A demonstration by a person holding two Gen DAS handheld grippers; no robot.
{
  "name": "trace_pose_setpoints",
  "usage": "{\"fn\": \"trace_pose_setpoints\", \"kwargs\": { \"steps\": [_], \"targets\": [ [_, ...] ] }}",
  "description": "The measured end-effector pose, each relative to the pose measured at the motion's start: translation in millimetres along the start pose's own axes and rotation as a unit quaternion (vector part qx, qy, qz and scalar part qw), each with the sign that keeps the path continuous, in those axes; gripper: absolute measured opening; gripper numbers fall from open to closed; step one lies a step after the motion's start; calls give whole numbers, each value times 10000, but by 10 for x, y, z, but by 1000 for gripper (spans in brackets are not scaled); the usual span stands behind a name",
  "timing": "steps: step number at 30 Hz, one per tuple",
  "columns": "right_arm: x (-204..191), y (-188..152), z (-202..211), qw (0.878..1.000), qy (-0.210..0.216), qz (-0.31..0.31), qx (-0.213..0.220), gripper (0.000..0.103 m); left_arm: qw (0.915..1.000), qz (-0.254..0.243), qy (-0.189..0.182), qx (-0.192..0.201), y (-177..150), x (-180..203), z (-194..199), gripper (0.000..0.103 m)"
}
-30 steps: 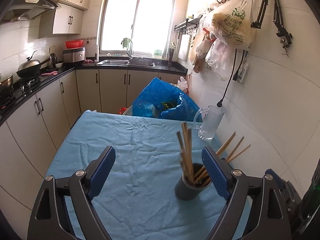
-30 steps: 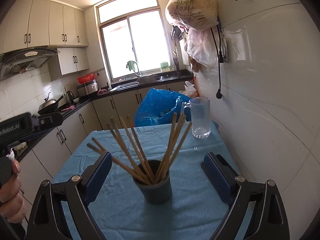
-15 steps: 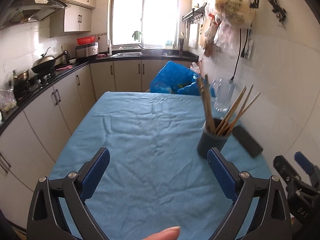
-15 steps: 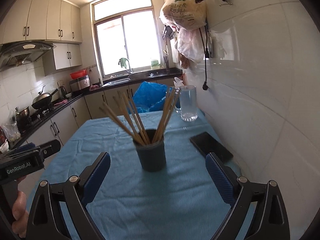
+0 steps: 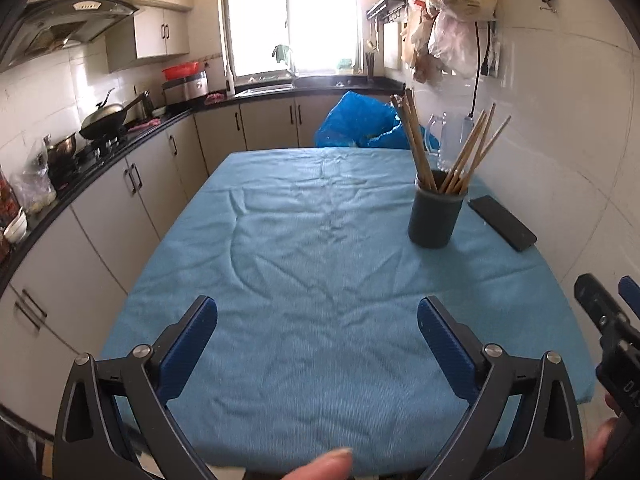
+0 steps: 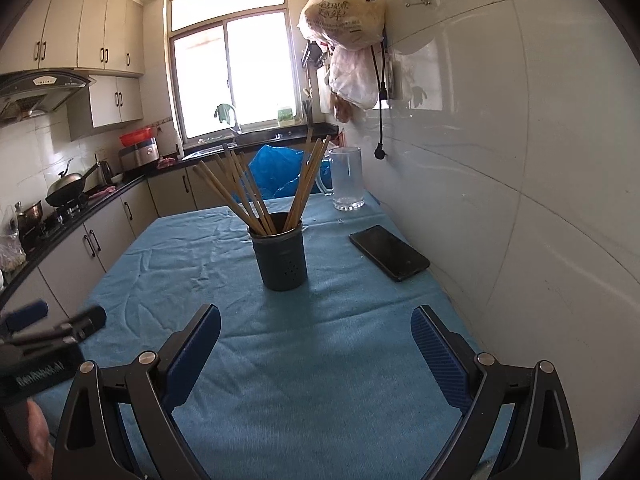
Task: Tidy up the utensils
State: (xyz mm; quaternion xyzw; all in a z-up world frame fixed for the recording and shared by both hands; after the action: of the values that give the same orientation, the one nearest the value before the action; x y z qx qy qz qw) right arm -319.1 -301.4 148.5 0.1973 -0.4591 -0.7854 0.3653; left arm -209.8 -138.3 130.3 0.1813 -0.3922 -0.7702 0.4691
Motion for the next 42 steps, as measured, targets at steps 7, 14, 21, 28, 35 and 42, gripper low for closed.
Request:
{"fn": "trace_pose_setpoints", "kwargs": {
  "steps": [7,14,21,28,35,42],
  "targets": [
    [-4,-185,211,9997,-188,5,138,98,9995,33,181,271,-192,48,215,100],
    [-68,-250,167,9996,-255,71,89,98,9993,-26,310,217,-316,52,177,100],
    [-128,-263,238,9994,-206,199,177,98,9993,54,309,206,-355,29,175,100],
    [-145,-282,222,9995,-202,201,141,98,9993,38,316,173,-371,40,165,100],
    [-165,-295,219,9994,-192,238,139,98,9994,46,313,132,-397,37,154,100],
    [-175,-308,218,9995,-180,247,120,98,9994,22,335,117,-396,41,144,100]
  ]
}}
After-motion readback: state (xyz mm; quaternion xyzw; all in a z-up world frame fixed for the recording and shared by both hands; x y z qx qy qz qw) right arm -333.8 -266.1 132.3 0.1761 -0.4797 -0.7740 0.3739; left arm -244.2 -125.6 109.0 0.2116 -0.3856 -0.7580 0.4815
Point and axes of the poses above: each gripper's, at about its wrist camera, not at the fingertips, and z roughly against the way its jaws point, x to its right, y to its top, the point moved 1 cm from there along -z, roughly the way its jaws point, and after that the axes turned 13 degrees about -y, right-handed, at the moved point
